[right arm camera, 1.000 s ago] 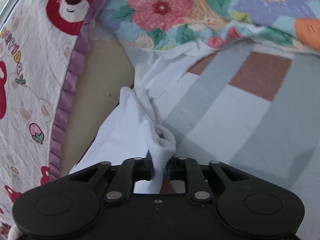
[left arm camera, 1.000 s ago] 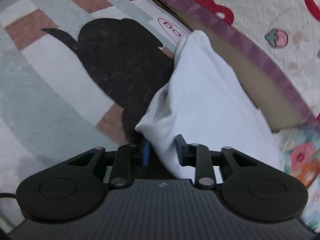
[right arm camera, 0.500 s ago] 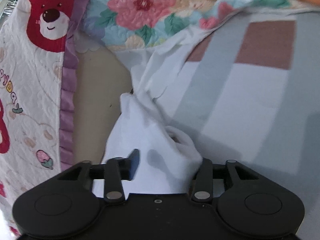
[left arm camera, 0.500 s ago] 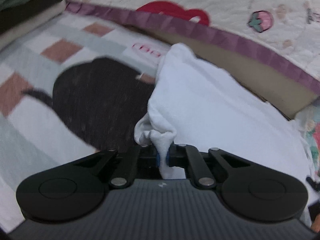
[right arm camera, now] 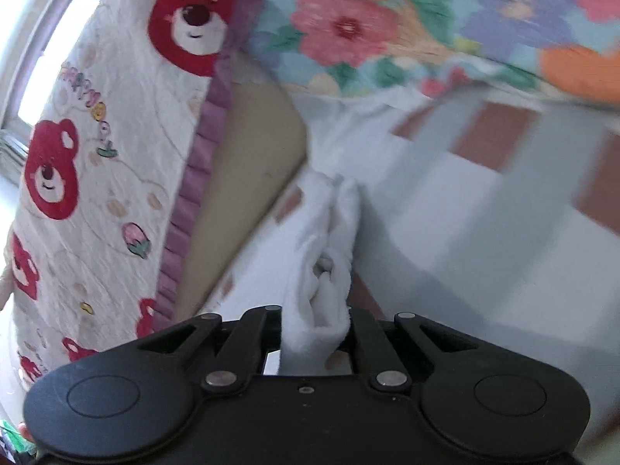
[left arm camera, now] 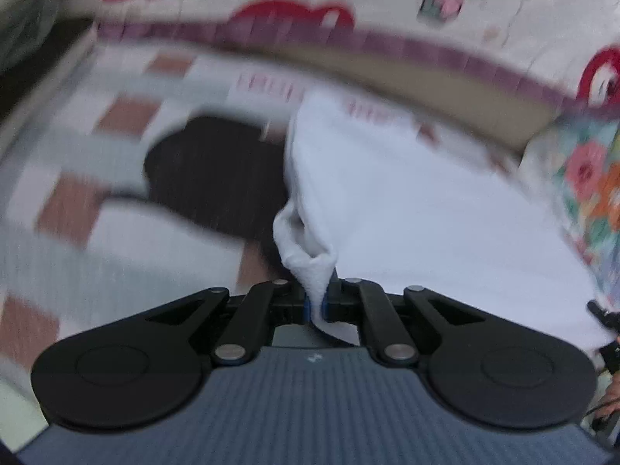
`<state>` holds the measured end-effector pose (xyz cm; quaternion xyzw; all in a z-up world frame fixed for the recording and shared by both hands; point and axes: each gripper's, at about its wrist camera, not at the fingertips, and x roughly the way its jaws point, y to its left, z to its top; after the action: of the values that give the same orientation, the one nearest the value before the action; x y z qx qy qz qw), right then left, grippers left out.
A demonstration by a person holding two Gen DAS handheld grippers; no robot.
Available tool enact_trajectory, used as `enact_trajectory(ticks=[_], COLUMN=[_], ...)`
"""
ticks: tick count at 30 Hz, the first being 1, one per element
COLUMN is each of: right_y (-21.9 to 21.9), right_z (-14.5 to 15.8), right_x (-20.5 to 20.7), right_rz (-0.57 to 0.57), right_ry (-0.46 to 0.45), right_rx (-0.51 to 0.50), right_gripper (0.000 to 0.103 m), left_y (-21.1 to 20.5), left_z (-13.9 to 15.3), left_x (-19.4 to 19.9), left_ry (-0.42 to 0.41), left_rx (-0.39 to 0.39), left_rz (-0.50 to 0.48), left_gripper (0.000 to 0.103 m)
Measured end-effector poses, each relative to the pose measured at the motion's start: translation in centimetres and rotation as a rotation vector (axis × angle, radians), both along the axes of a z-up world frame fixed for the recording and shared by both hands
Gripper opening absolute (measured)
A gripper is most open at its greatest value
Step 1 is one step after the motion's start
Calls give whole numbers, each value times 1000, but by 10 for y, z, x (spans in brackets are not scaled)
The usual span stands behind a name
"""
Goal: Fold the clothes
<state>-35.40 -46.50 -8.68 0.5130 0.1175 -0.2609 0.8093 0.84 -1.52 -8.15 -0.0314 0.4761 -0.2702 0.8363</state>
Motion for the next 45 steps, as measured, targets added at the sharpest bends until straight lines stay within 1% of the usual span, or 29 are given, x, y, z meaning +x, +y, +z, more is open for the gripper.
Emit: enact_trajectory(ticks=[2,4,5,6,7,9,11,12,13,15,18,20,23,24,25,27,28,30,31,33,34,39,42,45], right_y=[5,6,7,8,9,9,7,7,8,9,8,8,8,8,9,9,9,9,9,10,10,11,14,24], right_z=[-16,-23,-26,-23,-20,-16,-17,-18,-20,-23,-27,-27,-27,-27,-26,-22,-19,-11,-7,1,5,22,35,60], right_x=[-11,-9,-7,-4,-2,-3,-5,-5,-4,-5,-7,-7,-7,-7,-7,-7,-6,-5,-3,0,1,9,19,41], right_rz=[-28,-24,-18,-1,9,9,1,2,5,2,-10,-9,-8,-7,-6,-1,2,10,16,28,34,45,59,124], right_ry=[6,40,62,92,99,90,74,79,90,100,87,85,83,82,77,61,51,43,41,35,32,8,-20,-41], right_rx=[49,51,41,7,-11,-11,6,6,3,6,17,20,18,17,15,7,2,-12,-20,-35,-43,-62,-67,-119], right_gripper=[7,7,7,7,7,7,7,7,7,7,7,7,7,7,7,8,8,8,8,8,8,8,8,8], left_y=[6,10,11,13,14,15,17,18,19,18,10,-6,-38,-53,-72,-106,-124,-153,-163,-177,-180,-177,-179,-176], left_z=[-19,-33,-34,-33,-31,-28,-25,-22,-19,-10,11,23,34,34,31,16,7,-15,-26,-43,-46,-50,-47,-37], left_x=[3,8,10,12,13,13,14,12,11,7,1,-5,-14,-18,-22,-27,-28,-27,-25,-22,-23,-24,-23,-24], left_ry=[71,129,135,130,122,105,102,90,76,22,-69,-111,-133,-140,-138,-99,-75,-29,0,46,47,52,55,41], left_rx=[-14,-28,-30,-33,-32,-5,53,94,135,215,200,135,22,-6,-33,-60,-69,-64,-62,-31,-20,-36,-12,8], left_rz=[40,76,80,80,74,72,83,96,108,112,35,-72,-214,-264,-323,-418,-458,-515,-526,-523,-525,-513,-509,-508], left_gripper=[6,7,8,9,10,14,14,13,13,13,13,13,14,16,16,17,17,17,17,17,17,17,17,18])
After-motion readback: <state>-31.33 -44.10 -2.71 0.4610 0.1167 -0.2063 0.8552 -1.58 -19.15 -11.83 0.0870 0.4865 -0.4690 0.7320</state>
